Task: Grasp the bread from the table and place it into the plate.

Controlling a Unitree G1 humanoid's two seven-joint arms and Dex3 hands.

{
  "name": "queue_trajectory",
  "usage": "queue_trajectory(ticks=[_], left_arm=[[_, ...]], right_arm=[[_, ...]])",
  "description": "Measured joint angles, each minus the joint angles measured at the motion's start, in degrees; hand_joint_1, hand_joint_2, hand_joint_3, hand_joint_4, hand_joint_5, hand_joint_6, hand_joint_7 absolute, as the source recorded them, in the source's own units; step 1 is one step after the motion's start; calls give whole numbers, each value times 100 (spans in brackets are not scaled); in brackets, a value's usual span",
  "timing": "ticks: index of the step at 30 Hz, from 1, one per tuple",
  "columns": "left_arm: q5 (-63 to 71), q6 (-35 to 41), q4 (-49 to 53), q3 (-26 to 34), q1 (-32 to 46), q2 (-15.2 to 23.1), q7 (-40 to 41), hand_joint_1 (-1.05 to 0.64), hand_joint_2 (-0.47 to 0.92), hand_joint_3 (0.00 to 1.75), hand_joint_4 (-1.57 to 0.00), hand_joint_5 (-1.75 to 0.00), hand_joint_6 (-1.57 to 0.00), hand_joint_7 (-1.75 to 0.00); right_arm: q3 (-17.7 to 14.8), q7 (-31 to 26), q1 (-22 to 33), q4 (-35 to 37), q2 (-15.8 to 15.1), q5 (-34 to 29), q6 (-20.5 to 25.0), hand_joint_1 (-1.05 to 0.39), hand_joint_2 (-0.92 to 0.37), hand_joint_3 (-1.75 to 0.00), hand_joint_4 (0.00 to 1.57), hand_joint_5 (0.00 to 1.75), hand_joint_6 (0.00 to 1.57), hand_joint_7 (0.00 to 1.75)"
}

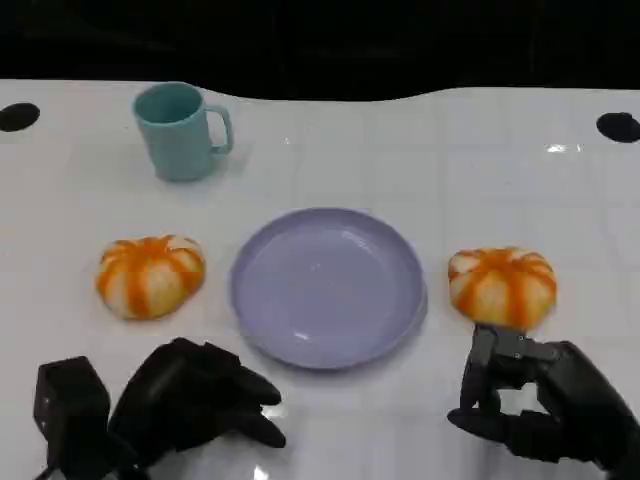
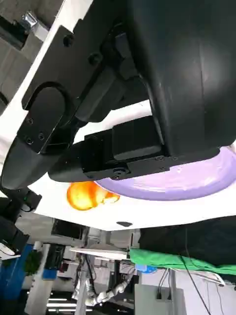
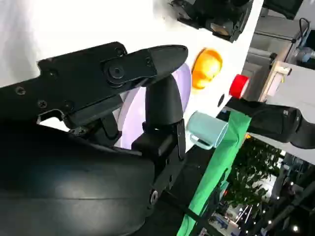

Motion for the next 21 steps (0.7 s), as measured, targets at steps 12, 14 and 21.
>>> queue_trajectory(ticks=[12,14,21], left_arm=[[-6,0,-3,1,0,13,-2,-105,80,0,-157,-21,-155,-1],[-5,-2,-3,0,0,13,-2,-105,80,0,-157,-21,-155,0],[-1,-3,-2,-4,0,13,-2,-105,79,0,-157,-21,-155,0]], right_arm=[[0,4,-15,19,0,-24,-12,-36,-92,-9,82,175,65,175],[0,1,-15,19,0,-32,-12,-35,-92,-9,82,175,65,175],[0,2,-15,16,0,-31,-12,-35,-92,-8,82,175,65,175]])
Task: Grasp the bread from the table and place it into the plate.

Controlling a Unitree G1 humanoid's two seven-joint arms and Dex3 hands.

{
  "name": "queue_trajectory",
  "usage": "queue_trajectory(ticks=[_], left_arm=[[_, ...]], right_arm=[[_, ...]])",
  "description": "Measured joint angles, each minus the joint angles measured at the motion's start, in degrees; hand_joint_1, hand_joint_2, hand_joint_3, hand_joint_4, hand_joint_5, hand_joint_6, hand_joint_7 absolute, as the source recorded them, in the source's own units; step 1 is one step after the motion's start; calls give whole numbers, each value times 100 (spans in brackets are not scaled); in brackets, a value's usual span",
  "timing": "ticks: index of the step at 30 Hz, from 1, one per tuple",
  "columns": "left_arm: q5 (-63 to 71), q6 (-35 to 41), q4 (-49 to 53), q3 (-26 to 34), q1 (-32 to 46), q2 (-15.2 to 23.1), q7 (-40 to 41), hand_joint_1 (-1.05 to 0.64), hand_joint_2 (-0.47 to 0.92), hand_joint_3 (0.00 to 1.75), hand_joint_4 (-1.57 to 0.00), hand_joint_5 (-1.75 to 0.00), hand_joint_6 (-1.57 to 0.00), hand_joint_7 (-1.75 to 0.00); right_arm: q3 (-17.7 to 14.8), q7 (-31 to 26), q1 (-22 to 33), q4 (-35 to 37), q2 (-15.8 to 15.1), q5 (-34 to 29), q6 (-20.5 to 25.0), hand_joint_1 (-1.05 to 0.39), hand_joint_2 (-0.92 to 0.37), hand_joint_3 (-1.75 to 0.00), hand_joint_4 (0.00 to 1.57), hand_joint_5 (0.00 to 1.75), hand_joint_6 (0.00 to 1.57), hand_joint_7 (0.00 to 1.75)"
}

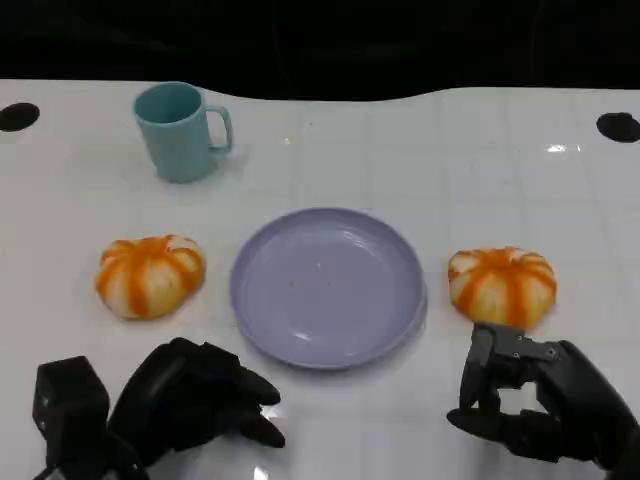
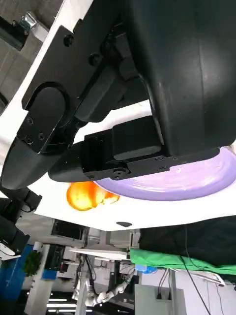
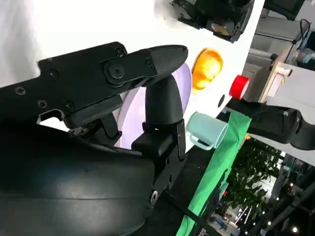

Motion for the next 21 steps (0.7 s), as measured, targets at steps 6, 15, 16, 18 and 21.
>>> queue_trajectory(ticks=[6,15,16,18,21], left_arm=[[-1,2,9,2,0,0,0,-105,79,0,-157,-21,-156,-1],[-2,5,18,1,-6,-2,0,-105,78,0,-156,-20,-155,0],[-2,5,18,1,-6,-2,0,-105,79,0,-157,-20,-155,0],[-1,5,18,-2,-6,-2,0,-105,79,0,-157,-20,-156,0],[-1,4,15,-6,-5,-3,0,-105,79,0,-157,-20,-155,0]], right_arm=[[0,0,0,-14,2,13,24,-42,-92,-9,70,175,54,171],[-68,18,-23,-294,3,258,209,-42,-92,-9,51,137,53,87],[-78,19,-28,-304,-1,263,209,-41,-92,-7,49,125,51,75],[-97,2,-35,-313,-25,228,198,-41,-92,-5,46,105,50,55],[-181,-107,-39,-448,-123,42,176,-39,-92,-1,40,85,52,31]])
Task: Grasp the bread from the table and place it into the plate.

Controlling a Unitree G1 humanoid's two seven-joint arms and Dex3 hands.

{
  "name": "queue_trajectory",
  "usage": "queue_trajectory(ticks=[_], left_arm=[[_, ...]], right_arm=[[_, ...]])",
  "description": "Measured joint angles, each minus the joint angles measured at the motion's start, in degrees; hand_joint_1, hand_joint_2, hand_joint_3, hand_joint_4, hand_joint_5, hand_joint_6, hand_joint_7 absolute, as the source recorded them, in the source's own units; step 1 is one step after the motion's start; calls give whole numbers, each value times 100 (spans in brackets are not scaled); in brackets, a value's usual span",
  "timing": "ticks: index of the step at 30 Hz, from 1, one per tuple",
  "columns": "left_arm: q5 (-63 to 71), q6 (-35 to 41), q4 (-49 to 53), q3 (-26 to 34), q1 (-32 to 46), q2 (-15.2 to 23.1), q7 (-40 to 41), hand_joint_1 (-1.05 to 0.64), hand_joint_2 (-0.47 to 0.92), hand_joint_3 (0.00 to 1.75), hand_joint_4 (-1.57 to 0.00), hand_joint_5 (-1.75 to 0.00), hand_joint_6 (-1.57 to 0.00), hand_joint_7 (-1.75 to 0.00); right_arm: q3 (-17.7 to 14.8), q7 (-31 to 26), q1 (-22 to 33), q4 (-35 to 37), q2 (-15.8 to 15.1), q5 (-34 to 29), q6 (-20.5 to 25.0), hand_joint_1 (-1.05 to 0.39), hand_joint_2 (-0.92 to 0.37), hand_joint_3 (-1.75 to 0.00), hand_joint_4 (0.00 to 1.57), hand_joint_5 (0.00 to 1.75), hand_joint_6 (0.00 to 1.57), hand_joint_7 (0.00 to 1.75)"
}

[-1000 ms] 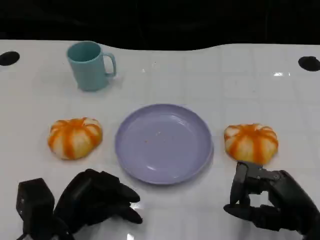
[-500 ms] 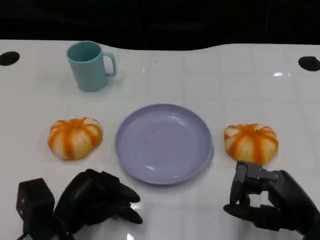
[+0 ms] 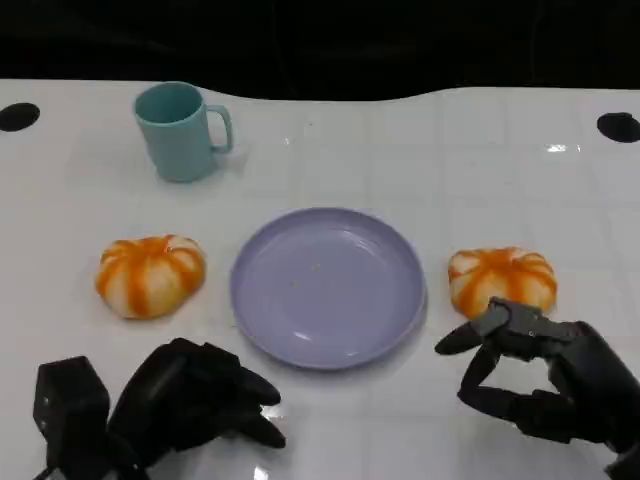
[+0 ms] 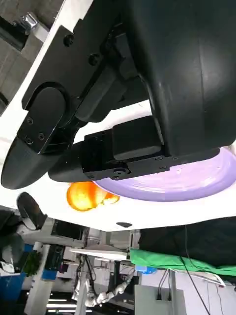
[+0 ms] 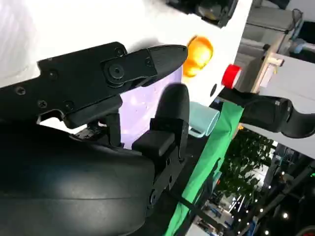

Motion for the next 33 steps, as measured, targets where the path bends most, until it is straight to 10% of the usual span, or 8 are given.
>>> queue_trajectory(ticks=[16,33], left_arm=[[3,-13,5,-24,5,-66,1,-105,79,0,-157,-19,-155,0],[14,-18,-3,-8,11,-51,46,-105,79,0,-157,-21,-156,-1]], right_arm=[[-297,-1076,-255,-336,-782,-1878,-127,-58,-92,-4,21,44,35,0],[258,-1998,-760,-886,-1163,-4462,1430,-67,-89,0,7,35,24,0]])
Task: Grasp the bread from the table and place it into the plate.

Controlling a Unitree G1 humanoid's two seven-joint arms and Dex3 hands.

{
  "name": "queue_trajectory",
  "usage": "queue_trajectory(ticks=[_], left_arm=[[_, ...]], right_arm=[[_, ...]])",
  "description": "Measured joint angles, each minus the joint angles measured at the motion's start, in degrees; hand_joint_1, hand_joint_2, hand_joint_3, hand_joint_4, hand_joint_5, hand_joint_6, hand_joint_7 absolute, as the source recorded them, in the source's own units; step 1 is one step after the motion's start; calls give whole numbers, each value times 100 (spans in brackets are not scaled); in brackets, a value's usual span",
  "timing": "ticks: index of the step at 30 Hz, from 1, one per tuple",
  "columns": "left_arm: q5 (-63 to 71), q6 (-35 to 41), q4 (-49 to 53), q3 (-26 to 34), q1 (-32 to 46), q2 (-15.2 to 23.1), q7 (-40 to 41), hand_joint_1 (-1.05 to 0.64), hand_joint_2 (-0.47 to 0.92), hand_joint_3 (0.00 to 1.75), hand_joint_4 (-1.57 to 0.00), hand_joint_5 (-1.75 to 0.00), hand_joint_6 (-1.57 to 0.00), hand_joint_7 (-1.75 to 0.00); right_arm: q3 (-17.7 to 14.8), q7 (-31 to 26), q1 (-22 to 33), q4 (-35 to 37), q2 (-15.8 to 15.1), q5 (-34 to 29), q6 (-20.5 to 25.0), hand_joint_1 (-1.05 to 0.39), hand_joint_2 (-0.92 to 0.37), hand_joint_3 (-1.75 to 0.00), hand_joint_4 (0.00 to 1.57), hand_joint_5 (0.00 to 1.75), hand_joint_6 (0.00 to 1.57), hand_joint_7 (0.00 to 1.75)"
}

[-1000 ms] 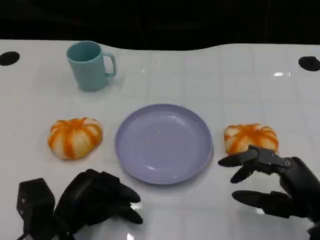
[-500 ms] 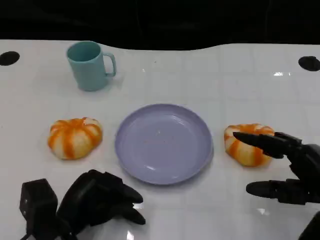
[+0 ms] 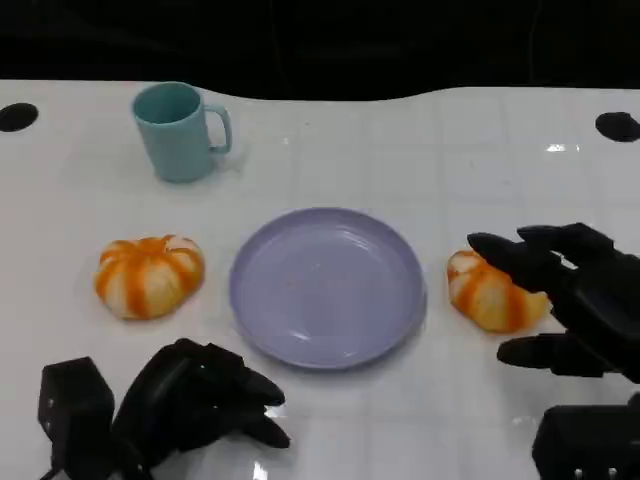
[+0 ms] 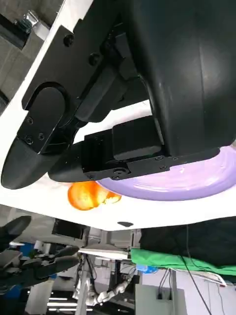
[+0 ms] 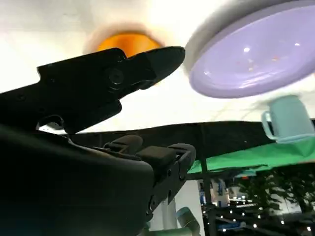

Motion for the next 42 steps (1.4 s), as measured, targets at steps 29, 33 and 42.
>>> queue_trajectory(ticks=[29,33,42], left_arm=[[-14,17,-140,-16,92,21,1,-105,77,0,-157,-22,-156,-1],[-22,63,-242,-17,181,10,1,-105,77,0,-157,-22,-156,-1],[-26,82,-320,-59,242,0,1,-105,77,0,-157,-22,-156,0]], right_arm=[[1688,-1028,-2042,3675,286,-453,957,-62,-87,0,14,29,27,1],[1758,-1169,-2179,4056,397,-306,921,-49,-91,-1,30,29,38,4],[1931,-2334,-2495,4857,526,-174,517,-19,-90,-16,85,166,121,30]])
